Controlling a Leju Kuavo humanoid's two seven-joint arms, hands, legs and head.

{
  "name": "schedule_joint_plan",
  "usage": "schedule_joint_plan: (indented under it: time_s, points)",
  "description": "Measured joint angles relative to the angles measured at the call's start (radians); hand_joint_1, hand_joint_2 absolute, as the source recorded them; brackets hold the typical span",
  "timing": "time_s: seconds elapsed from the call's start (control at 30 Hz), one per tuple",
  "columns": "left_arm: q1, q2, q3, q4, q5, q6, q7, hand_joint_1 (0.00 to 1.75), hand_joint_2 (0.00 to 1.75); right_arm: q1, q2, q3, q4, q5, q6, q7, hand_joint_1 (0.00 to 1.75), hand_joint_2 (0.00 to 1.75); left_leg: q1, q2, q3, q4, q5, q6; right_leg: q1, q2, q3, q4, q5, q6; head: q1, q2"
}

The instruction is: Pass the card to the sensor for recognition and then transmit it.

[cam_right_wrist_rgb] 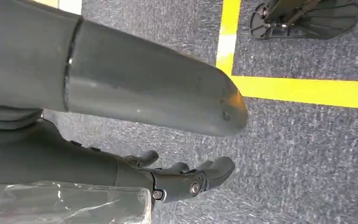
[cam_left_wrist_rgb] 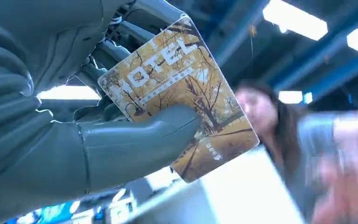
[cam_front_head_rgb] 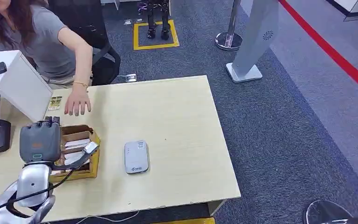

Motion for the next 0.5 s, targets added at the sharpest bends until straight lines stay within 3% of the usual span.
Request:
schedule_joint_plan:
  time_s: [0.2, 0.3, 0.5]
  points:
    - [-0.102, 0.000, -0.004, -0.050, 0.000, -0.026, -0.054, 1.75, 1.75, -0.003, 0.000, 0.004, 0.001, 0.005, 0.002, 0.000, 0.00, 0.00, 0.000, 0.001, 0.000, 0.000, 0.000, 0.000, 0.000, 0.001, 0.000, 0.000, 0.000, 0.000, 0.000, 0.000]
    - [-0.124, -0.005, -0.002, -0.070, 0.000, -0.002, -0.080, 1.75, 1.75, -0.003, 0.000, 0.006, 0.001, 0.010, 0.005, -0.002, 0.00, 0.00, 0.000, 0.000, 0.000, 0.000, 0.000, 0.000, 0.000, 0.000, -0.001, 0.000, 0.000, 0.000, 0.000, 0.000]
    - [-0.244, -0.020, 0.064, -0.102, 0.001, -0.082, -0.195, 1.75, 1.75, -0.012, 0.000, 0.017, 0.001, 0.031, 0.030, -0.004, 0.00, 0.00, 0.000, 0.002, 0.000, 0.000, 0.000, 0.000, 0.000, 0.002, -0.001, 0.000, 0.002, -0.002, 0.000, 0.000]
